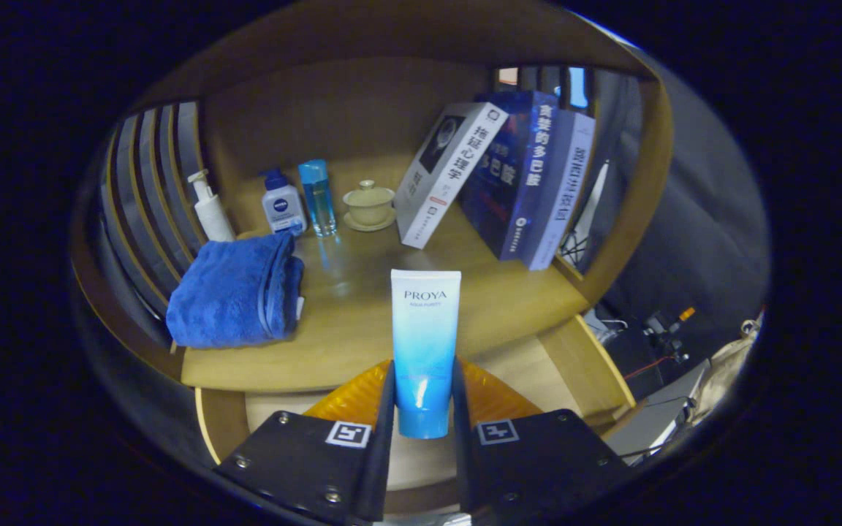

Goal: Pull open the drawer, take out the items inside it, and place them on the countertop above the cabinet.

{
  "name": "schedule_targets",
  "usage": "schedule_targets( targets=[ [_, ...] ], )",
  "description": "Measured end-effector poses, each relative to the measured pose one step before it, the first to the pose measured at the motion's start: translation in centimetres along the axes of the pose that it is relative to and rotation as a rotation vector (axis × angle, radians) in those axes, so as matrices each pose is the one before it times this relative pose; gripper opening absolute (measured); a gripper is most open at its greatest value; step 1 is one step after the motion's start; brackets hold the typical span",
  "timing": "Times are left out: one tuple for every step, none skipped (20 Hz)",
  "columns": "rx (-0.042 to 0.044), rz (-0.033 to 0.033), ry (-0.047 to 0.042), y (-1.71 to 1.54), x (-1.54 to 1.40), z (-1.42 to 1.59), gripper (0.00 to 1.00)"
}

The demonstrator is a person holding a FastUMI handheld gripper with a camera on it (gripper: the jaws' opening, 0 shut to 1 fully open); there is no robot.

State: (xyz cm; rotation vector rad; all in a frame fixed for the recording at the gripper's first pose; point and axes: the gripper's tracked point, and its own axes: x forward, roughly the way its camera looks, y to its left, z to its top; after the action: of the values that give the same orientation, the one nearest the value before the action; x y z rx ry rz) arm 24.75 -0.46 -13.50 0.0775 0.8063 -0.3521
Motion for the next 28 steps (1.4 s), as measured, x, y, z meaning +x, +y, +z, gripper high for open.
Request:
schedule_targets(
  targets=[
    [-0.01162,0.01192,0.00679,0.131,0.969,0.177,0.38],
    [-0.00964,0.00816,0.00990,0.106,0.832,-0.002,0.38],
    [-0.00592,0.00897,0.01033,0.135,0.799,0.067,0.38],
    [-0.00319,0.01217,0.00919,0.195,0.738,0.027,0.38],
    [-0.00186,0.00871,0.00862,0.037,0.691,0.055,0.38],
    [0.00027,0.00757,0.00915,-0.002,0.534,0.058,0.38],
    [0.00233,0.00701,0.00599,-0.002,0.574,0.070,0.38],
    [0.00171,0.00682,0.00464,-0.044,0.454,0.102,0.38],
    [0.00544,0.00589,0.00650,-0.054,0.460,-0.027,0.38],
    [0.00496,0.00307,0.00458,-0.184,0.350,0.122,0.38],
    [0.00533,0.00374,0.00080,-0.116,0.310,0.065,0.38],
    [0.00732,0.00372,0.00183,-0.145,0.303,0.156,0.38],
    [0.00595,0.00311,0.00057,-0.124,0.266,0.151,0.39],
    [0.00794,0.00151,0.00231,-0.126,0.374,-0.416,0.38],
    [0.00416,0.00498,0.00236,0.042,0.301,0.240,0.38],
    [0.00949,0.00251,-0.01131,-0.057,0.276,0.434,0.39],
    [0.00780,0.00254,-0.00158,-0.027,0.110,0.131,0.38],
    [0.01177,0.00198,-0.00304,0.011,0.253,0.184,0.39],
    [0.00700,0.00311,-0.00799,0.007,-0.111,0.245,0.38],
    [0.00404,0.00614,-0.00431,0.010,0.589,0.143,0.39],
    [0.00191,0.00080,-0.00945,-0.001,-0.037,0.064,0.39],
    [0.00237,0.00115,-0.00572,-0.020,-0.006,0.108,0.43],
    [0.00693,0.02021,-0.00854,0.397,-0.107,0.192,0.50],
    [0.00772,0.02171,-0.00475,0.540,-0.123,-0.144,0.57],
    [0.00412,0.01009,-0.00314,0.245,0.013,-0.045,0.64],
    [-0.00385,0.00237,-0.00371,0.100,-0.105,-0.057,0.71],
    [-0.01299,-0.00042,-0.00423,0.006,-0.313,-0.090,0.75],
    [-0.01673,0.00077,-0.01153,0.051,-0.444,-0.040,0.81]
  ],
)
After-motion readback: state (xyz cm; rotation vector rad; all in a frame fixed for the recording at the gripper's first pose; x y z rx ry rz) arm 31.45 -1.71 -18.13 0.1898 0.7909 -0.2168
